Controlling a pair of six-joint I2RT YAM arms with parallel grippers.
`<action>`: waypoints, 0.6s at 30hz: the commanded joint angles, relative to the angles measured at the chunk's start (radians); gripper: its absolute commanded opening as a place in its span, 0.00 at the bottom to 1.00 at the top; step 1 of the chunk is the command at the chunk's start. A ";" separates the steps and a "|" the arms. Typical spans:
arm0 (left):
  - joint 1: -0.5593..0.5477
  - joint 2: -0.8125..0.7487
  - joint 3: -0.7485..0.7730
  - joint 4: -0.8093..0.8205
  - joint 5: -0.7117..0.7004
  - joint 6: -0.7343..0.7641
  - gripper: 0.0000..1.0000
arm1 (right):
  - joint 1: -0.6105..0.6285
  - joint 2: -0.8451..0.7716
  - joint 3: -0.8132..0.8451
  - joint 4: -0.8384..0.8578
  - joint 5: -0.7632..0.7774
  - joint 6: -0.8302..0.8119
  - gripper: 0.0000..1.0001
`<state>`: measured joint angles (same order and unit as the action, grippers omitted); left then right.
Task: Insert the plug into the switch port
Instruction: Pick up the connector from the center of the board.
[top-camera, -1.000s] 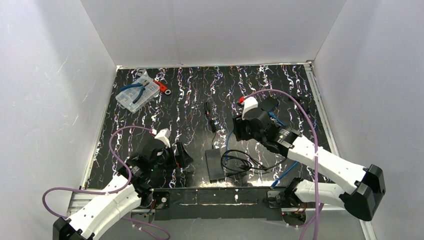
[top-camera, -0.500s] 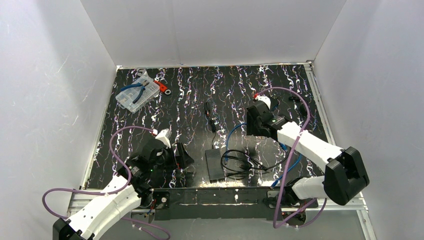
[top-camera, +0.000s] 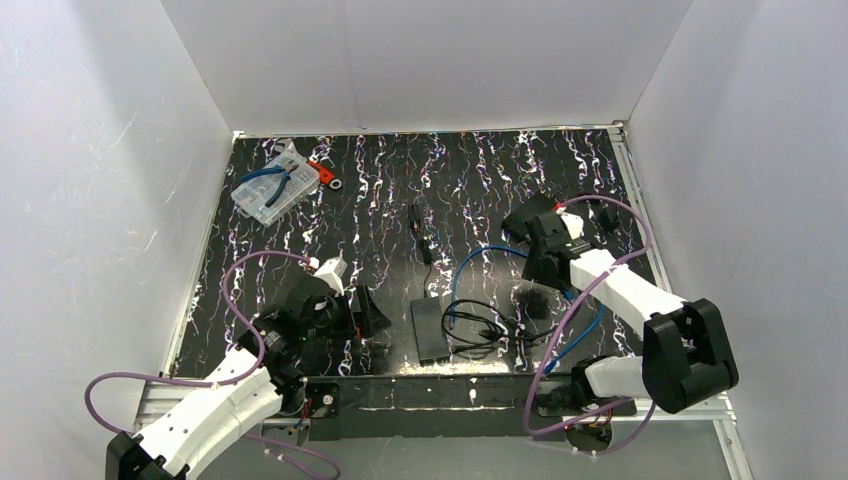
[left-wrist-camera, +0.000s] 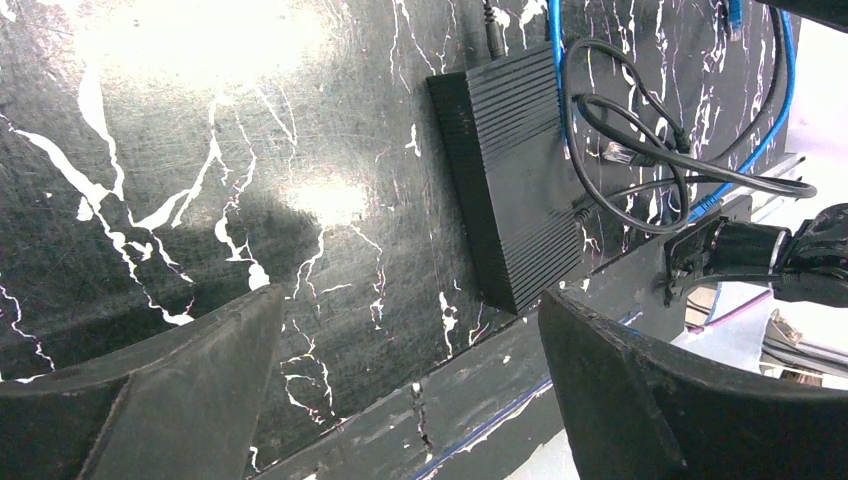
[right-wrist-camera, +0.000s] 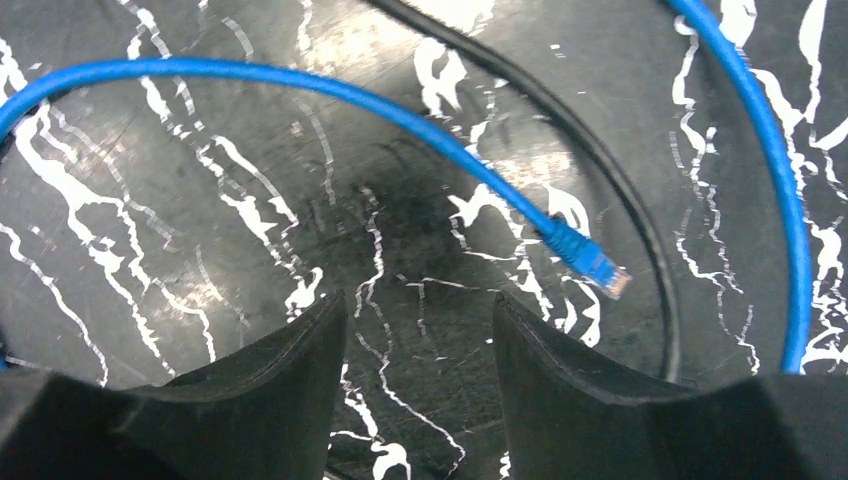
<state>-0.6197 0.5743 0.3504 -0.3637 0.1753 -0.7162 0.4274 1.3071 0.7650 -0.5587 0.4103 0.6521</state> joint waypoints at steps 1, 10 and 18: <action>-0.003 0.002 -0.006 0.012 0.024 0.016 0.98 | -0.062 -0.040 -0.018 0.004 0.027 0.038 0.61; -0.003 0.002 -0.010 0.018 0.034 0.016 0.98 | -0.196 -0.009 -0.026 0.040 -0.076 0.030 0.61; -0.003 0.004 -0.011 0.022 0.041 0.015 0.98 | -0.229 0.093 0.016 0.033 -0.110 0.024 0.60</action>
<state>-0.6197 0.5747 0.3470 -0.3435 0.2005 -0.7143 0.2134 1.3636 0.7353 -0.5404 0.3305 0.6716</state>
